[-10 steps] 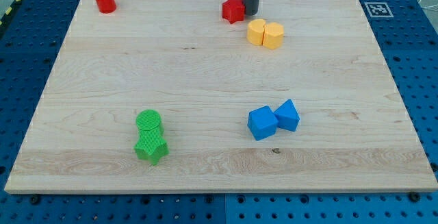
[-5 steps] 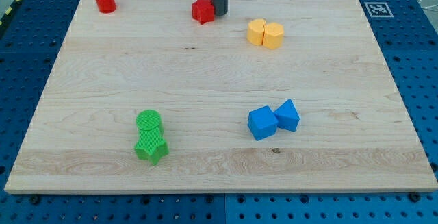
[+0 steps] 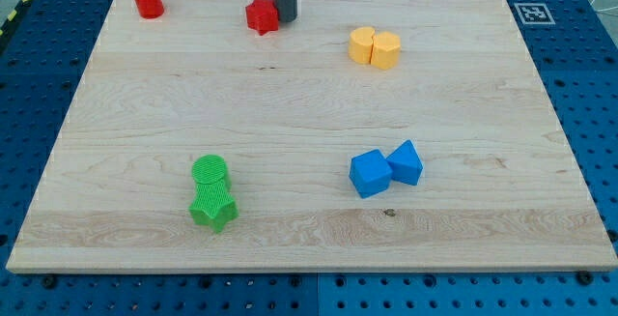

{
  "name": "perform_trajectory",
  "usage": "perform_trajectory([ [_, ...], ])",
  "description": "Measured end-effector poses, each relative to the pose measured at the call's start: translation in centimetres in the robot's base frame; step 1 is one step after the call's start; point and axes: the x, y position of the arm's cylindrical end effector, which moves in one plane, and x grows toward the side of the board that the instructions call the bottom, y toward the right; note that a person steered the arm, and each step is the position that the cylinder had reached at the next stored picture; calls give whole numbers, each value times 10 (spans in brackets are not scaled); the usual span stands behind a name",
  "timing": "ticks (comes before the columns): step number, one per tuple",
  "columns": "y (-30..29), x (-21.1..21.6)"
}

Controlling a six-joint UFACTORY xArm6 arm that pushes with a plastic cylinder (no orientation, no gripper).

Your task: Move the red star towards the red circle

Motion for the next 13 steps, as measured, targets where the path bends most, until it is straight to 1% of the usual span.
perform_trajectory([
  [1,-11,0],
  [3,0,10],
  [6,-32,6],
  [8,-21,28],
  [10,-50,17],
  [12,-64,1],
  [13,-65,-1],
])
